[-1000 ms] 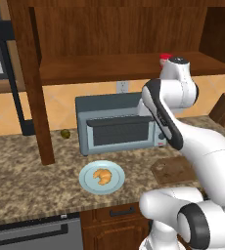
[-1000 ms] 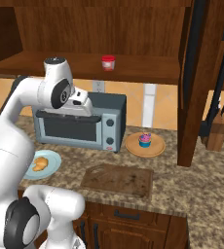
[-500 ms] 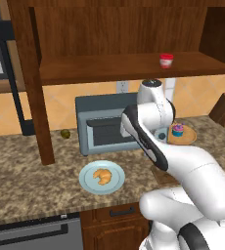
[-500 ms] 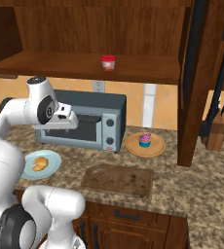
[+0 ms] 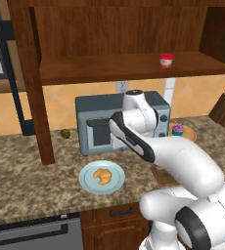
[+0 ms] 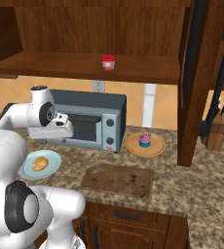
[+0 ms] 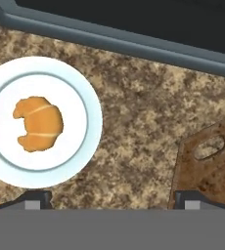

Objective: From the different types of pastries on the counter, select a croissant and place it on the cutting board. Then retrieve a jar of jam from the cabinet and place it alongside the croissant on the cutting board.

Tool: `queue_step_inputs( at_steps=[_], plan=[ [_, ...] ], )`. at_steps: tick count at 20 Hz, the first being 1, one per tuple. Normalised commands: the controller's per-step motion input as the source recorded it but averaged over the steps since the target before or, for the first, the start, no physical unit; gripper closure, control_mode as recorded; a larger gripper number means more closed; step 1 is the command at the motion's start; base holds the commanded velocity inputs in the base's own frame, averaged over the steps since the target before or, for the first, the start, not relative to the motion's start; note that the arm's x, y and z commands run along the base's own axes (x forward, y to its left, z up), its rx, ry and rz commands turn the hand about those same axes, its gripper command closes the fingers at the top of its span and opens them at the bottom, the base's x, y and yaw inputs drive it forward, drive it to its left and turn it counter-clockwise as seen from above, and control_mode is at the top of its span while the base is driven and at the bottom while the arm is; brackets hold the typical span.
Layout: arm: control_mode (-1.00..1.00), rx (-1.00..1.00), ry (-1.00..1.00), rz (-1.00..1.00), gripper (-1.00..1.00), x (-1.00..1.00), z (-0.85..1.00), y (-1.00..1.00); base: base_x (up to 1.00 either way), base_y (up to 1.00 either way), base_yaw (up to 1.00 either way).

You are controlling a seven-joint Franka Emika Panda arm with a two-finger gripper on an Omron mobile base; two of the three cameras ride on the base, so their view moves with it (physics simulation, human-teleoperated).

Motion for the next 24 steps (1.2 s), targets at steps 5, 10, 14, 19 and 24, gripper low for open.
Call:
queue_step_inputs(
  at_steps=[5, 10, 14, 19, 24],
  plan=[
    [-1.00, -0.03, 0.03, 0.08, -1.00, -0.01, -0.44, 0.58, 0.00, 0.00, 0.00],
    [-1.00, 0.00, 0.04, 0.08, -1.00, 0.00, -0.50, 0.46, 0.00, 0.00, 0.00],
    [-1.00, 0.00, 0.00, 0.02, -1.00, 0.00, -0.38, 0.38, 0.00, 0.00, 0.00],
    [-1.00, 0.02, 0.01, 0.00, -1.00, 0.07, -0.30, 0.18, 0.00, 0.00, 0.00],
    [-1.00, 0.04, 0.01, 0.00, -1.00, 0.27, -0.38, 0.03, 0.00, 0.00, 0.00]
  ],
)
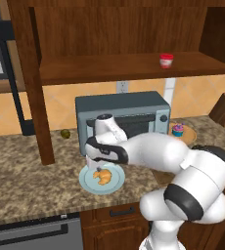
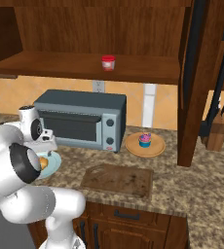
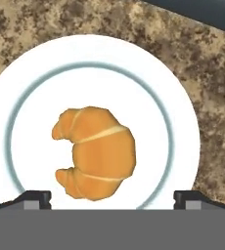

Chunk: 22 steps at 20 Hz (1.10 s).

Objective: From the different types of pastries on the counter, select a croissant and place it on the cutting board. Then retrieve a jar of jam from the cabinet and place it alongside the croissant on the cutting board.

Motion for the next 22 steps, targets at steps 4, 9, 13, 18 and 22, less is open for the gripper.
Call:
queue_step_inputs(
  at_steps=[4, 9, 13, 18, 22],
  plan=[
    [-1.00, 0.00, 0.04, 0.00, -1.00, 0.14, -0.42, 0.17, 0.00, 0.00, 0.00],
    [-1.00, 0.00, 0.04, 0.00, -1.00, 0.10, -0.36, 0.10, 0.00, 0.00, 0.00],
    [-1.00, 0.00, 0.06, 0.00, 1.00, 0.27, -0.41, 0.11, 0.00, 0.00, 0.00],
    [-1.00, 0.05, 0.04, 0.01, 1.00, 0.02, -0.14, -0.04, 0.00, 0.00, 0.00],
    [-1.00, 0.06, -0.10, 0.00, 1.00, -0.57, 0.69, -0.20, 0.00, 0.00, 0.00]
  ],
)
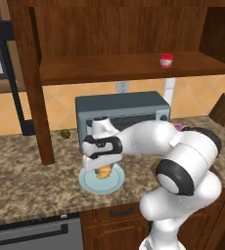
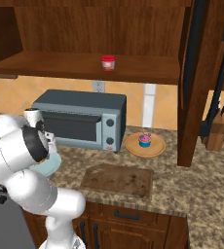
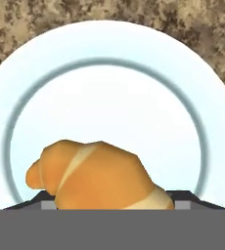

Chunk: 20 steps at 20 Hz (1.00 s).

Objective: From the different types of pastries on the counter, select a croissant and place it on the cutting board. Then retrieve a jar of jam from the cabinet and place it alongside the croissant on the cutting board.

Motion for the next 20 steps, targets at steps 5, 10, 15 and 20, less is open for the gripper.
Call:
queue_step_inputs(
  at_steps=[5, 10, 15, 20],
  plan=[
    [-1.00, 0.04, -0.06, -0.06, 1.00, -0.46, 0.54, -0.71, 0.00, 0.00, 0.00],
    [-1.00, 0.03, 0.06, -0.17, 1.00, -0.06, 0.45, -0.96, 0.00, 0.00, 0.00],
    [-1.00, 0.06, 0.02, -0.16, 1.00, -0.02, 0.51, -0.94, 0.00, 0.00, 0.00],
    [-1.00, 0.06, 0.01, -0.12, 1.00, 0.00, 0.21, -0.98, 0.00, 0.00, 0.00]
  ],
)
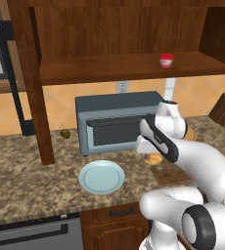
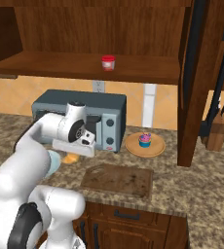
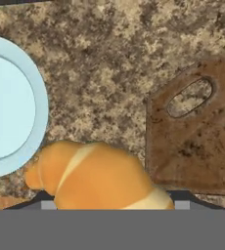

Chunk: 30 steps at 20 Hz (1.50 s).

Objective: From the different types of pastries on the counter, select a croissant and place it on the cutting board. Then retrieve a jar of jam from the cabinet and place it alongside the croissant on the cutting board.

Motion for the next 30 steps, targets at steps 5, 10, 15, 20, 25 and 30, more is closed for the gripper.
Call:
queue_step_inputs(
  at_steps=[5, 10, 15, 20, 25, 30],
  plan=[
    [-1.00, 0.01, 0.00, -0.07, 1.00, 0.00, 0.00, -1.00, 0.00, 0.00, 0.00],
    [-1.00, 0.00, 0.00, -0.04, 1.00, 0.05, 0.00, -0.84, 0.00, 0.00, 0.00],
    [-1.00, 0.00, 0.02, 0.05, 1.00, 0.30, -0.50, -0.05, 0.00, 0.00, 0.00],
    [-1.00, 0.00, 0.00, 0.09, 1.00, 0.29, -0.51, -0.05, 0.00, 0.00, 0.00],
    [-1.00, 0.00, 0.00, 0.06, 1.00, 0.24, -0.24, -0.19, 0.00, 0.00, 0.00],
    [-1.00, 0.00, 0.00, 0.05, 1.00, 0.08, -0.34, -0.17, 0.00, 0.00, 0.00]
  ],
)
